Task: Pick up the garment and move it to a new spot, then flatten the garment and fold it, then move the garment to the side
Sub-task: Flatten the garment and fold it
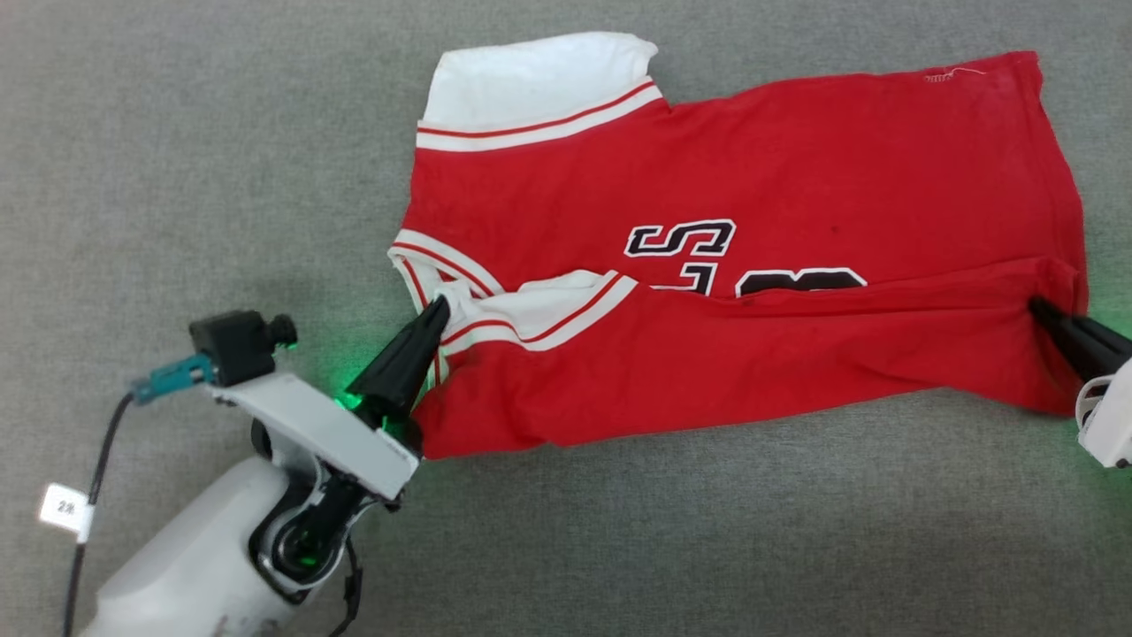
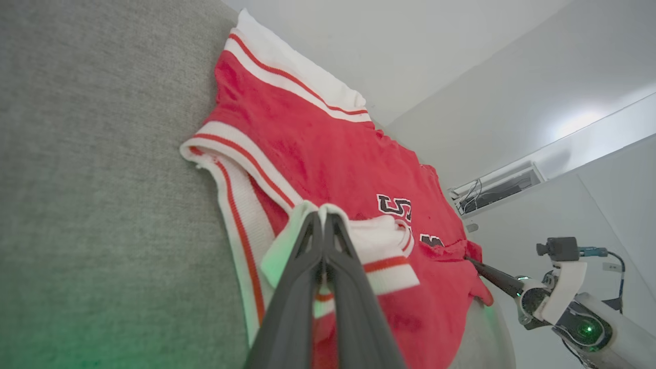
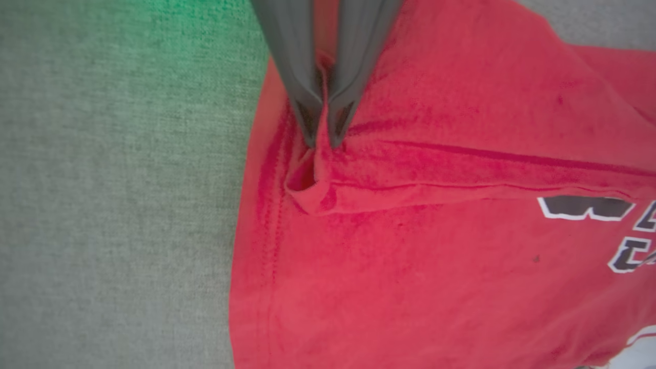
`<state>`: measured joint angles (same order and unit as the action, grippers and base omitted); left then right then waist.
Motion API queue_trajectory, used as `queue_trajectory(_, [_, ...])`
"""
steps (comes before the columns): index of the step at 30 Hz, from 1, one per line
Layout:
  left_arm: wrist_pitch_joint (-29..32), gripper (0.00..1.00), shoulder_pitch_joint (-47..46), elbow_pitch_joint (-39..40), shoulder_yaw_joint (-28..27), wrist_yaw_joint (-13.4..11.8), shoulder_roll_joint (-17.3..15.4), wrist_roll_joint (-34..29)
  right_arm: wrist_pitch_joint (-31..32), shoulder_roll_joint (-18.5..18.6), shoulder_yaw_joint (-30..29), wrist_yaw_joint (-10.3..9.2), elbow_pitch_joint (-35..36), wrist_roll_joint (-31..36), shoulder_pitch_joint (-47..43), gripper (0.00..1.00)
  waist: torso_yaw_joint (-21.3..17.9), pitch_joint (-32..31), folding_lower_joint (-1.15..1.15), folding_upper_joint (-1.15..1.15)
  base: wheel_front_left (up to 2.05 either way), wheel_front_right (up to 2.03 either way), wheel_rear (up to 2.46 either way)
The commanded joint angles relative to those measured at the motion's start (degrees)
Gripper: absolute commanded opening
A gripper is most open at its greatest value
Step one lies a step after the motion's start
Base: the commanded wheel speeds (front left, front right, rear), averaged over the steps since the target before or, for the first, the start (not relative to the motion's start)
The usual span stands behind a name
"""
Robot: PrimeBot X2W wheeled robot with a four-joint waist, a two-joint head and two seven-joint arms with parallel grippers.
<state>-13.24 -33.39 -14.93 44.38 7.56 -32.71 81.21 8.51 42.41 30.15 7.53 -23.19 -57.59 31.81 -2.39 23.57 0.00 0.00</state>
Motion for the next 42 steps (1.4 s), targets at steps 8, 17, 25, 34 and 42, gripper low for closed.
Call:
queue_trajectory(8, [-1.49,1.0,-2.87,-7.49,2.58,-0.17,-2.99,-6.61,-5.31,-1.15,0.5,-0.09,-2.66,3.03,-0.4,1.0,0.78,-3.93,0.0,0.0,0.0,0.0,0.0])
queue_trajectory(17, [8.13,1.0,-6.05,-3.85,6.36,-5.5,-9.93,-11.71,-8.85,-2.05,-2.46,-0.09,-2.64,3.95,-3.56,1.0,1.13,-10.27,0.0,0.0,0.0,0.0,0.0])
queue_trajectory(25, [29.76,1.0,-4.24,9.37,11.34,-12.55,-15.17,-4.93,-6.48,-3.07,-3.75,-0.09,0.19,5.78,-5.62,1.0,0.12,-11.93,0.0,0.0,0.0,0.0,0.0])
queue_trajectory(34, [36.96,1.0,-3.4,6.62,13.08,-15.3,-13.48,-0.56,-5.21,-4.68,-5.83,-0.09,2.63,7.08,-6.18,1.0,-3.45,-10.21,0.0,0.0,0.0,0.0,0.0])
queue_trajectory(42, [40.62,0.38,-3.01,-4.71,14.42,-12.28,-8.83,2.87,-3.8,-4.78,-7.05,-0.09,3.97,8.14,-6.1,1.0,-6.31,-8.96,0.0,0.0,0.0,0.0,0.0])
